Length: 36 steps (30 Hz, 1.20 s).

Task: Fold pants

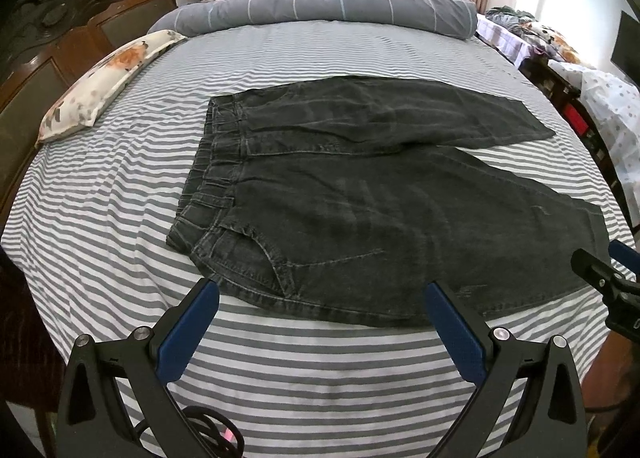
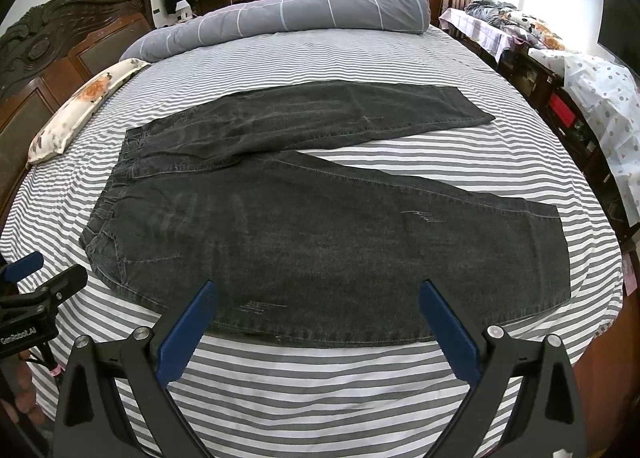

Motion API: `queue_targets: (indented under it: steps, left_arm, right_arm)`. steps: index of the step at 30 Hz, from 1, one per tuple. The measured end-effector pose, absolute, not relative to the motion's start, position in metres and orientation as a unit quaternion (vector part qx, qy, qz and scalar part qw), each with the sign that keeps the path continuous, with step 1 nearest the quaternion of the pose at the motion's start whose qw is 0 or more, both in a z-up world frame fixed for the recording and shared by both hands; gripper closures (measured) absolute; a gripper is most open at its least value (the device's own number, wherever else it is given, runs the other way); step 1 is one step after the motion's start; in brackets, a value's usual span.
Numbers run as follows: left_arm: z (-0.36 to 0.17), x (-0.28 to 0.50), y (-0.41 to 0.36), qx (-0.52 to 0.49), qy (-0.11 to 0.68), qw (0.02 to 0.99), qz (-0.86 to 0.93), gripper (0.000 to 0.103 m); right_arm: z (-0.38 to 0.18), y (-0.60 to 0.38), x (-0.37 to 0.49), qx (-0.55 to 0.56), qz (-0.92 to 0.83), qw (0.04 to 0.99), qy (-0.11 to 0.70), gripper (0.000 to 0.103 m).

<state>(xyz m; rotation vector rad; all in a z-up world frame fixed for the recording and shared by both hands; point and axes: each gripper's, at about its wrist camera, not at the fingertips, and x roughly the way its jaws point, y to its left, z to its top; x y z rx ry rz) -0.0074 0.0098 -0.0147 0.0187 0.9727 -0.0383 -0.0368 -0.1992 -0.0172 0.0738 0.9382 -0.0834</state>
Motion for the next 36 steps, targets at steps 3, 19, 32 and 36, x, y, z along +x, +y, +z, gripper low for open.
queue_targets:
  steps: [3,19,32,36]
  left_arm:
    - [-0.0149,-0.0069,0.0095,0.010,0.468,0.883,-0.016,0.001]
    - [-0.0191,-0.0021,0.0127,0.011,0.474,0.880,-0.013,0.001]
    - [-0.0217,0.0006,0.0137,0.014,0.474,0.880,-0.011,0.001]
    - [-0.0220,0.0016,0.0151,0.016,0.475,0.880,-0.011,0.001]
  right_arm:
    - [-0.0162,-0.2003,-0.0355,0.036,-0.040,0.890,0.453,0.004]
    - [-0.0187,-0.2014,-0.0306,0.034,-0.037,0.887,0.458,0.005]
    - [-0.0192,-0.2014,-0.0300,0.036,-0.036,0.886,0.460,0.005]
    - [-0.0187,-0.2017,-0.0305,0.035,-0.036,0.887,0.459,0.005]
